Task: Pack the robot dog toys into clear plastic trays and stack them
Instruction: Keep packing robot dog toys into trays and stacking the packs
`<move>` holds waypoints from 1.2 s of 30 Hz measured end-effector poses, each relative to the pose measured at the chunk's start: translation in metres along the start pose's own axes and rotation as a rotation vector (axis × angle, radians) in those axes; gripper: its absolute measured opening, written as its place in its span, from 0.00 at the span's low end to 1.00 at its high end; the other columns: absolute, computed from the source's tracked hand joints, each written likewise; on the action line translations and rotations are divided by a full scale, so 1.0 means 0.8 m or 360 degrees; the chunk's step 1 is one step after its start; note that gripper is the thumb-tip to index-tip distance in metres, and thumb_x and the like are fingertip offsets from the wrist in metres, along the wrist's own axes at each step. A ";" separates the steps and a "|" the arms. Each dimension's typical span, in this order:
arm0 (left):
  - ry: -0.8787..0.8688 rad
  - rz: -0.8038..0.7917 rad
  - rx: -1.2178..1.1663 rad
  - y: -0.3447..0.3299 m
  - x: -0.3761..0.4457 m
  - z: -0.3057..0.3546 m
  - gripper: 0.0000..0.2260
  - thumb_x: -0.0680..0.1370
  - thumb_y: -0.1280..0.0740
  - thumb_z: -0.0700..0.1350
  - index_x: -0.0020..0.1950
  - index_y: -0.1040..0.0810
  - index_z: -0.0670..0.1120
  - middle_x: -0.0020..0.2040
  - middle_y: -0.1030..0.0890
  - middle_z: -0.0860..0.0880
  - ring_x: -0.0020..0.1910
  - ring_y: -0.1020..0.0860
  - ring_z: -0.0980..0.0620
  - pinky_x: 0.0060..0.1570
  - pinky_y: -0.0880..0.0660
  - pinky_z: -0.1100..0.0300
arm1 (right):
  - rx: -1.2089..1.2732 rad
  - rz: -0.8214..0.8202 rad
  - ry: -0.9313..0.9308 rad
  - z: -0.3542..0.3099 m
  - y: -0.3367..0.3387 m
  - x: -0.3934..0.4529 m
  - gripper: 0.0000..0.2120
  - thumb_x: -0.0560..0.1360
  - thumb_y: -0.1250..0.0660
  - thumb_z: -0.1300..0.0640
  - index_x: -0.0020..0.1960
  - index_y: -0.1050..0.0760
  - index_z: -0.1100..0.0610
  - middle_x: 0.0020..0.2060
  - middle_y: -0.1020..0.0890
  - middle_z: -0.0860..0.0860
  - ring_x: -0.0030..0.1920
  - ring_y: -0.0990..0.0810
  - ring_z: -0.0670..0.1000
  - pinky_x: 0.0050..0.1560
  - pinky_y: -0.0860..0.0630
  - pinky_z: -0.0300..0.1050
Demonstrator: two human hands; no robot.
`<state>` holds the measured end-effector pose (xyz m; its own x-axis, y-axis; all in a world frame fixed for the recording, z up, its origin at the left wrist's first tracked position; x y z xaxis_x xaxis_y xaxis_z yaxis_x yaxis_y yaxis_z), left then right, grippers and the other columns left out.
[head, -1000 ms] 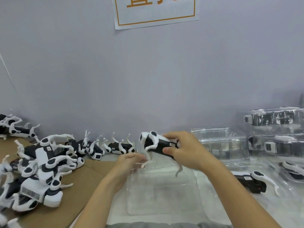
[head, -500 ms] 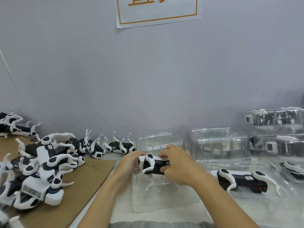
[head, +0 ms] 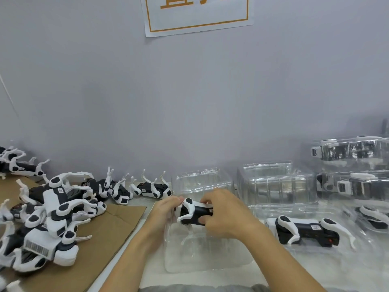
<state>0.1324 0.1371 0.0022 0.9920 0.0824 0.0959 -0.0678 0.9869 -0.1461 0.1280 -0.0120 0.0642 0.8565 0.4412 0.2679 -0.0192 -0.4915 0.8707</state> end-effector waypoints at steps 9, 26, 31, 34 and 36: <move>0.0163 0.0015 0.0022 -0.003 0.006 -0.007 0.06 0.72 0.32 0.40 0.45 0.21 0.38 0.35 0.20 0.44 0.34 0.21 0.48 0.30 0.24 0.62 | -0.0236 0.0184 -0.0032 -0.007 0.001 0.002 0.09 0.68 0.28 0.48 0.42 0.21 0.53 0.39 0.19 0.49 0.42 0.21 0.53 0.37 0.29 0.43; 0.0244 0.0117 0.0051 0.014 0.005 -0.018 0.08 0.76 0.35 0.30 0.51 0.18 0.38 0.44 0.16 0.42 0.39 0.19 0.47 0.41 0.24 0.54 | -0.0136 0.0133 -0.0038 -0.002 -0.002 -0.001 0.14 0.66 0.24 0.43 0.40 0.18 0.53 0.35 0.20 0.48 0.41 0.22 0.53 0.37 0.31 0.45; 0.0267 0.0090 0.0029 0.014 0.006 -0.021 0.09 0.77 0.35 0.31 0.54 0.19 0.37 0.43 0.17 0.41 0.39 0.20 0.46 0.43 0.24 0.52 | -0.0112 0.0154 -0.0039 -0.003 -0.001 0.000 0.13 0.66 0.24 0.43 0.41 0.18 0.52 0.35 0.20 0.48 0.41 0.22 0.52 0.36 0.30 0.45; 0.0267 0.0079 0.0055 0.014 0.006 -0.018 0.08 0.77 0.35 0.30 0.53 0.19 0.37 0.45 0.17 0.42 0.39 0.19 0.47 0.42 0.24 0.54 | -0.0118 0.0155 -0.0029 -0.004 0.000 -0.001 0.13 0.66 0.24 0.43 0.40 0.19 0.52 0.35 0.21 0.47 0.41 0.23 0.52 0.36 0.32 0.45; 0.0283 0.0084 0.0121 0.015 0.008 -0.016 0.10 0.76 0.34 0.27 0.52 0.19 0.38 0.50 0.16 0.42 0.43 0.18 0.47 0.43 0.23 0.55 | -0.0116 0.0128 -0.0019 -0.006 -0.002 -0.002 0.13 0.66 0.24 0.43 0.40 0.19 0.52 0.34 0.22 0.47 0.40 0.23 0.52 0.35 0.32 0.44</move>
<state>0.1395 0.1476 -0.0117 0.9896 0.1152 -0.0864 -0.1214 0.9901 -0.0708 0.1243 -0.0083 0.0643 0.8567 0.3934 0.3337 -0.1253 -0.4689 0.8743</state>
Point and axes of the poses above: each hand's wrist, its own x-axis towards the middle knuckle, its own y-axis out of the back of the hand, z = x × y, the point moved 10 cm from there along x, towards the middle knuckle
